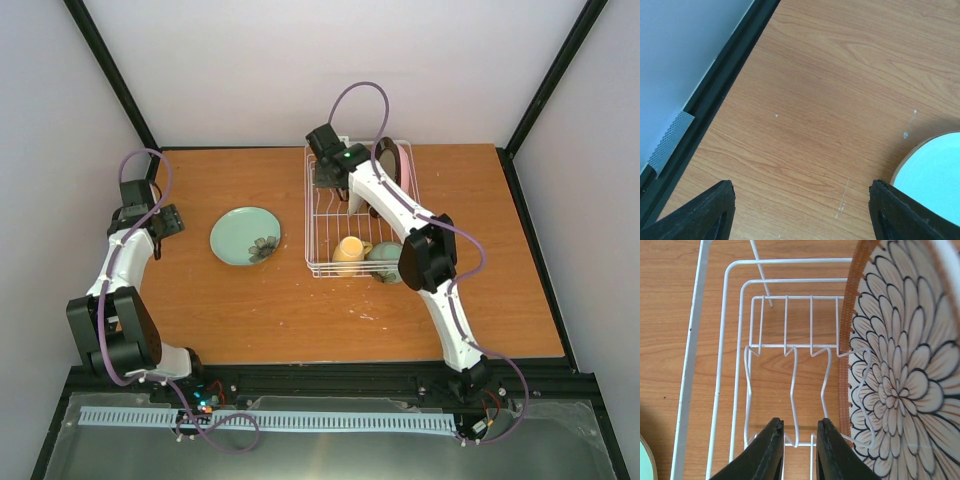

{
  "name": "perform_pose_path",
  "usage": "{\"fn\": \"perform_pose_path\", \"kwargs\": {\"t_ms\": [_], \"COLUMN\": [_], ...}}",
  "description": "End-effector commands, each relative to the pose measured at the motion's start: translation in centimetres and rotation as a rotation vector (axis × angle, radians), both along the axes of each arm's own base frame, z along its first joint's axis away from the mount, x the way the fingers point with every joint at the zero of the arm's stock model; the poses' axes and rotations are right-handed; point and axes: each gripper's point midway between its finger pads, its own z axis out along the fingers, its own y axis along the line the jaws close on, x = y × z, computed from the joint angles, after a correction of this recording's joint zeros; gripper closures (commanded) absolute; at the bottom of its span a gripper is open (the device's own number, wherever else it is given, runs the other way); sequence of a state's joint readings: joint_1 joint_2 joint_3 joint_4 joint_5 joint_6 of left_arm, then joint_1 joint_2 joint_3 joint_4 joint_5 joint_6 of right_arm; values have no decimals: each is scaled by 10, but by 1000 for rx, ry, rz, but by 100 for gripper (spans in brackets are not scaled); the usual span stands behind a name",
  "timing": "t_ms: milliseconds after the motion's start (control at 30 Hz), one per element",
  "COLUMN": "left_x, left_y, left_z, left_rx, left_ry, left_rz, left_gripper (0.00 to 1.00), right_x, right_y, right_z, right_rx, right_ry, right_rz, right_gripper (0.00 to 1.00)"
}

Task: Load the mixed dishes into the dish rack

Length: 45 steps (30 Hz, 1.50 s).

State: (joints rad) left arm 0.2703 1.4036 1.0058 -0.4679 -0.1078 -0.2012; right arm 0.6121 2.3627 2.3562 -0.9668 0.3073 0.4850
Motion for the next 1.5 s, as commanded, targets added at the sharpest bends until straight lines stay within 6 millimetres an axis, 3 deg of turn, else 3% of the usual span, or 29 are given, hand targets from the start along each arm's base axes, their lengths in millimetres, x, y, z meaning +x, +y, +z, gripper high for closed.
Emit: {"fn": "perform_pose_path", "kwargs": {"t_ms": [0,200,433,567,833,1267,1467], "left_x": [11,16,19,19,15,3,0], "left_y": [-8,-22,-28,-32,-58,-68,-72], "left_z": [8,-2,-4,-8,-28,-40,-48], "left_rx": [-67,-163,-214,-240,-397,-569,-619], "left_ry": [-41,-26,-29,-18,5,-14,-11], "left_rz": [-12,-40,-40,-46,-108,-139,-138], "left_gripper": [26,25,25,25,24,24,24], "right_x": [-2,2,-1,1,14,22,24], "right_y": [-22,-44,-83,-75,-46,-1,1], "right_z": [32,38,14,14,40,66,67], "right_rx": [-14,-46,-100,-53,77,258,251], "right_ry": [-62,-87,-1,-18,-120,-196,-206], "right_rz": [-59,-103,-187,-137,-22,159,181], "right_gripper": [80,64,63,63,55,54,53]}}
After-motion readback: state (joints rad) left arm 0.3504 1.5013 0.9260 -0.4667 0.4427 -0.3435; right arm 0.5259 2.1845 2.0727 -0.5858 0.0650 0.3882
